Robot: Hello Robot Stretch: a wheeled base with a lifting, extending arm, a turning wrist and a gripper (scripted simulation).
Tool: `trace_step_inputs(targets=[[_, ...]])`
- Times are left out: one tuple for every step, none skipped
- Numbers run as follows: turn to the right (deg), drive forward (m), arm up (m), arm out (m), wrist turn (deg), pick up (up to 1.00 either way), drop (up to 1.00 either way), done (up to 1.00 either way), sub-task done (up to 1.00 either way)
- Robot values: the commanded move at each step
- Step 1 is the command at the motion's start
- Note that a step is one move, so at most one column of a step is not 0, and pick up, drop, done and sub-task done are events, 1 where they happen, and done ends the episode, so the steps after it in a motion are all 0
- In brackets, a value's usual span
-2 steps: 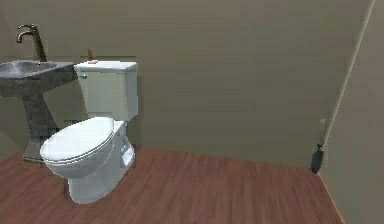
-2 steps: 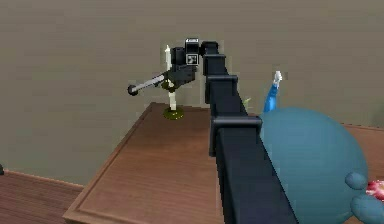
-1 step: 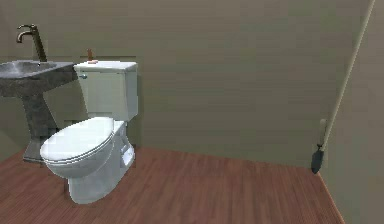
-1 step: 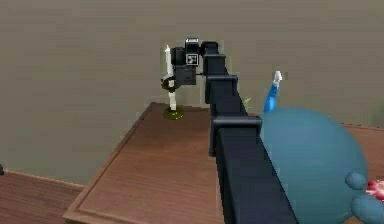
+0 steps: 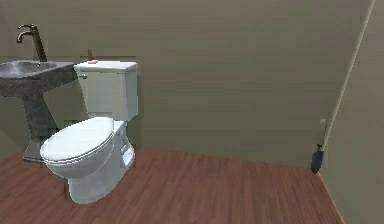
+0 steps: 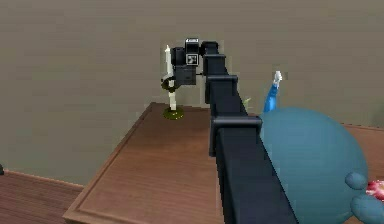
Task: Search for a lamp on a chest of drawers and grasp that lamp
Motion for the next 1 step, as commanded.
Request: trace_step_inputs(targets=[[0.0, 0.00, 0.00, 0.00, 0.0, 0.00, 0.00, 1.00, 0.00]])
